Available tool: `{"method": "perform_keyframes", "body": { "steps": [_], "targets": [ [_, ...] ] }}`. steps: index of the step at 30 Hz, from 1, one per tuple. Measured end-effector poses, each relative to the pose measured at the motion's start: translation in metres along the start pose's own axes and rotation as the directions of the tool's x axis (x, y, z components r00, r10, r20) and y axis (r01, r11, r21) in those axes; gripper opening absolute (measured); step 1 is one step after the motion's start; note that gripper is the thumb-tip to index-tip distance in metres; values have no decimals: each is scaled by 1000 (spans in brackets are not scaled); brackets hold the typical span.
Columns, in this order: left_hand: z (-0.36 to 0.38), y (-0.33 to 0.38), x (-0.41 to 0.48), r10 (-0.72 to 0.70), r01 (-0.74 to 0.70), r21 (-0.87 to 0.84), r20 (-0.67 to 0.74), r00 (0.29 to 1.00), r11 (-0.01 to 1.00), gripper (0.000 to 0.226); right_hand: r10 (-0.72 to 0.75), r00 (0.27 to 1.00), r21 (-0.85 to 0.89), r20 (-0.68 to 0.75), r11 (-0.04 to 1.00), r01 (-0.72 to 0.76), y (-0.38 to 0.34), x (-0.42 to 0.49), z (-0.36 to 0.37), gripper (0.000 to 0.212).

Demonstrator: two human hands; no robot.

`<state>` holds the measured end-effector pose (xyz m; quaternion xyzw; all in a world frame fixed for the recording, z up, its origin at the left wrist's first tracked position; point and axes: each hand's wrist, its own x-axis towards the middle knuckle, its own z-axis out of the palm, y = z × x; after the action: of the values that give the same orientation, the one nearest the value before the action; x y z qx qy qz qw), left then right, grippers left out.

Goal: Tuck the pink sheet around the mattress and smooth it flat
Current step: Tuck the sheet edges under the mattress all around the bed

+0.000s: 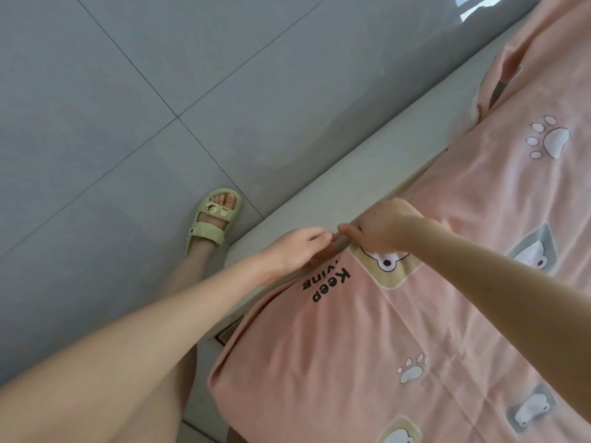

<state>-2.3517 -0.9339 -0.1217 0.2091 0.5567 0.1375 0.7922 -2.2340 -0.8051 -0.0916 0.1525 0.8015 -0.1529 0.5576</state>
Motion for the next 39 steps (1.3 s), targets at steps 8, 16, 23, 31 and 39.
{"method": "perform_keyframes", "body": {
  "steps": [8,16,23,31,39],
  "targets": [
    [6,-54,-30,20,26,291,-154,988,956,23,159,927,222,-340,971,-85,-2,-15,23,64],
    [2,-42,-26,178,-22,857,-82,981,515,20,292,749,327,-595,939,-106,-29,-39,49,56],
    [12,-28,-29,107,77,910,-132,986,408,25,443,652,438,-615,880,-184,-45,-48,52,48],
    [-2,17,-43,125,74,871,-153,980,486,23,933,330,957,-140,213,-197,-70,-122,71,36],
    [18,119,-10,228,-93,678,-112,967,729,19,907,397,985,138,-85,-148,-56,-141,78,45]
  ]
}}
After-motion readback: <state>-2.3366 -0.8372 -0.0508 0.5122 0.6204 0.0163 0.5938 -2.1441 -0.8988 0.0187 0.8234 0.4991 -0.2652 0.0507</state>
